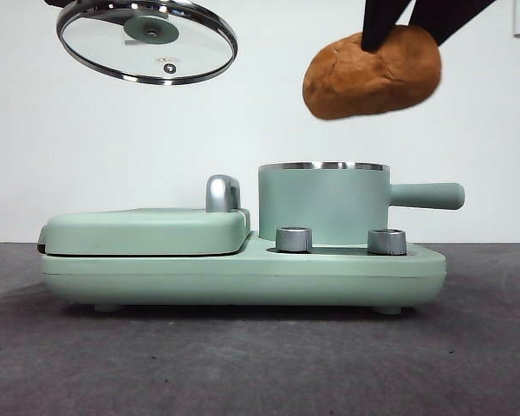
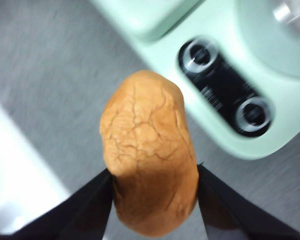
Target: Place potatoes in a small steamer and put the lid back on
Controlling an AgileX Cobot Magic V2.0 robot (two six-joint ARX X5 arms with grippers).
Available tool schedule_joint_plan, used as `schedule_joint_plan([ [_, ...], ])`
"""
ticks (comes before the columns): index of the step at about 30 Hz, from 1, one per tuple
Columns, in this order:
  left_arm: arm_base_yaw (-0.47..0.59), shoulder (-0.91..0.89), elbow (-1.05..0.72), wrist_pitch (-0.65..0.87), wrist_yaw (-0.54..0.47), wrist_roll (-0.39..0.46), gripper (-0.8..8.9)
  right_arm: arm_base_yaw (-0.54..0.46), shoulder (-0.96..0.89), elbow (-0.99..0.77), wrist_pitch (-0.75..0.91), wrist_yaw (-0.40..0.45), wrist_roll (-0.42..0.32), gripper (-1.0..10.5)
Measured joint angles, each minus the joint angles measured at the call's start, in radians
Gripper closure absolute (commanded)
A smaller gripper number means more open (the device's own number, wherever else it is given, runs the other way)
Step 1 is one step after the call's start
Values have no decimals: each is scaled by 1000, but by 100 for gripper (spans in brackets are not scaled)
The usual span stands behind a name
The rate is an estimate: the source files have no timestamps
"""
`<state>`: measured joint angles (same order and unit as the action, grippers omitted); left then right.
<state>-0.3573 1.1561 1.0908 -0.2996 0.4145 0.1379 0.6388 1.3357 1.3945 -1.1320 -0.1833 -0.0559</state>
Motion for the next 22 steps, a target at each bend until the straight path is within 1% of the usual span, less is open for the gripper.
schedule_joint_plan([
  [7, 0, 0, 0, 0, 0, 0, 800, -98, 47, 4, 114, 0, -20, 742],
  [14, 0, 0, 0, 0, 0, 0, 800, -142, 146, 4, 214, -7, -29, 742],
  [18, 0, 0, 0, 0, 0, 0, 800, -157, 210, 43, 209, -16, -34, 742],
  [22, 0, 0, 0, 0, 0, 0, 800, -158, 272, 127, 201, -19, -50, 742],
])
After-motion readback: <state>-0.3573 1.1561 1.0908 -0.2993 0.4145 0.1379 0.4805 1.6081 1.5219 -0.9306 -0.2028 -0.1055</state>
